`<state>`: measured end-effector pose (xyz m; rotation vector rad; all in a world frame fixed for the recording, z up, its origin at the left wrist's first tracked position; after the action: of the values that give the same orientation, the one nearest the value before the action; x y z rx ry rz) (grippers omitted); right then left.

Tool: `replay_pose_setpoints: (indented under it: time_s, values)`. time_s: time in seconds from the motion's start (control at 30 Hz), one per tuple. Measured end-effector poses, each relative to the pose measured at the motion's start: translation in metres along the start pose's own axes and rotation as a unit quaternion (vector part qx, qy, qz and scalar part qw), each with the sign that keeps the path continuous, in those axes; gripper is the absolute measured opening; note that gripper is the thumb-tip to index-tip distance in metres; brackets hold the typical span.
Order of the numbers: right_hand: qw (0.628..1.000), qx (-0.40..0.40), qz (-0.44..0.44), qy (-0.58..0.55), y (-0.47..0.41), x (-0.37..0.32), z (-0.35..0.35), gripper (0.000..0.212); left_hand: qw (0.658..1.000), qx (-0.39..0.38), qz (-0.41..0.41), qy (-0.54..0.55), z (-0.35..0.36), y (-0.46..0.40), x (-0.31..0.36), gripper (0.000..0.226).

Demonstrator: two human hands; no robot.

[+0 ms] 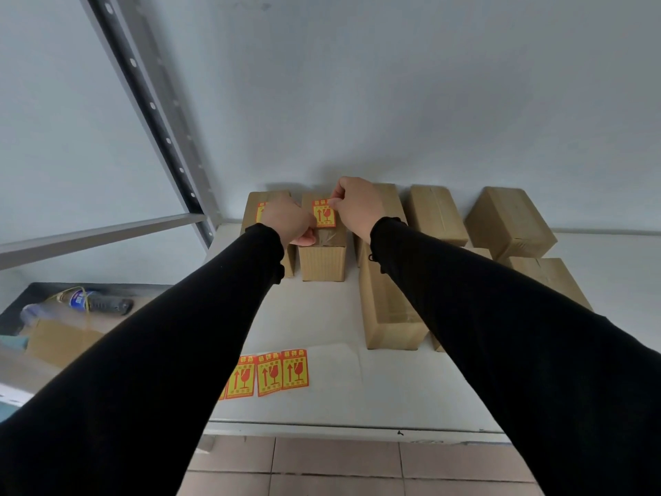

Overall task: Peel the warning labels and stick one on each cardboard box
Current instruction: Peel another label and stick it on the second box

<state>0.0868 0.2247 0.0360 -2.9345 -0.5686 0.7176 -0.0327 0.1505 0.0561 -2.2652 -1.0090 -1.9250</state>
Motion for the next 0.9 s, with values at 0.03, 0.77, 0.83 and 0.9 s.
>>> replay_pose_setpoints:
  time_s: [0.03, 0.77, 0.83, 0.9]
  values:
    - [1.0, 0.0, -0.001, 0.003, 0.0, 0.0, 0.001, 0.006, 1.0, -0.001, -0.003, 0.004, 0.0, -0.001, 0.0, 0.015]
    - [0.996, 0.009, -0.01, 0.089, -0.004, -0.006, 0.003, 0.008, 0.994, -0.01, 0.083, -0.076, 0.002, -0.009, -0.004, 0.004]
    - [0.995, 0.017, -0.011, 0.096, -0.004, -0.006, 0.003, 0.007, 0.99, -0.006, 0.067, -0.122, 0.004, -0.009, -0.003, 0.016]
    - [0.995, 0.02, -0.012, 0.096, -0.004, -0.006, 0.003, 0.008, 0.984, 0.004, 0.07, -0.164, 0.005, -0.007, -0.001, 0.026]
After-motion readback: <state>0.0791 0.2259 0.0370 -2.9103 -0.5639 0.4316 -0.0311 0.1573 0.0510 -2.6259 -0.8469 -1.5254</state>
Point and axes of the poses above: each hand's wrist, its own y-axis away from the middle knuckle, its own z-axis out of the palm, x = y × z, the point moved 1 cm from there along -y, towards the middle knuckle, and after that the axes turned 13 degrees about y, right-handed, at the moved point
